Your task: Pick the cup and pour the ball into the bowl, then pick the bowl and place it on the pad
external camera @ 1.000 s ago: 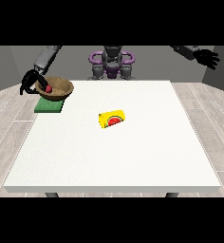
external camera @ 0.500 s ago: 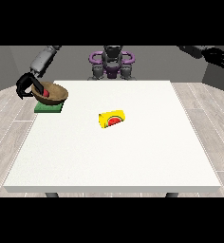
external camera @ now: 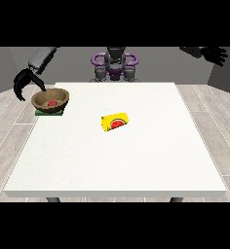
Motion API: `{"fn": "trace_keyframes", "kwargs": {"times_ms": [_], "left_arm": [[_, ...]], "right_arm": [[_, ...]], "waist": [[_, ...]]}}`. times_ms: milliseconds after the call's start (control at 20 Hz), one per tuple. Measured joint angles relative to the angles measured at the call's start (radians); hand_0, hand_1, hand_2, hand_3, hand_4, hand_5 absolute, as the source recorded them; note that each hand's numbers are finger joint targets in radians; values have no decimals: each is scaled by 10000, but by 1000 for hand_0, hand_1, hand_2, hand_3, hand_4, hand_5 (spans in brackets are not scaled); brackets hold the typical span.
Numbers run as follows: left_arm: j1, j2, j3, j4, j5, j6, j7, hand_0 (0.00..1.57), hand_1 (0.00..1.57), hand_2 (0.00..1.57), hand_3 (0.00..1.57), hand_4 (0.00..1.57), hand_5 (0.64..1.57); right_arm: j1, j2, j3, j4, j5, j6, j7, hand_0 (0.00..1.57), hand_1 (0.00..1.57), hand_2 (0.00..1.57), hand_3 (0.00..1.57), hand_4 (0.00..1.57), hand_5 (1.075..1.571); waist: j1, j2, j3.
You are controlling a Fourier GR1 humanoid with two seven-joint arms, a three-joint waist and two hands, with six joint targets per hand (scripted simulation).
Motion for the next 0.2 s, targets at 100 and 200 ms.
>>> {"fn": "trace_keyframes", "kwargs": {"times_ms": [100, 200], "left_arm": [[-46, -503, -425, -435, -105, 324, 464, 0, 0, 0, 0, 902, 1559], [78, -839, -721, -464, -280, 565, 783, 0, 0, 0, 0, 902, 1559]], "right_arm": [[-164, -234, 87, 70, 64, 235, 346, 0, 0, 0, 99, 269, 1378], [-363, -91, 286, -138, 88, 467, 680, 0, 0, 0, 0, 476, 1434]], "waist": [[2, -508, 5], [-143, -1200, -5]]}}
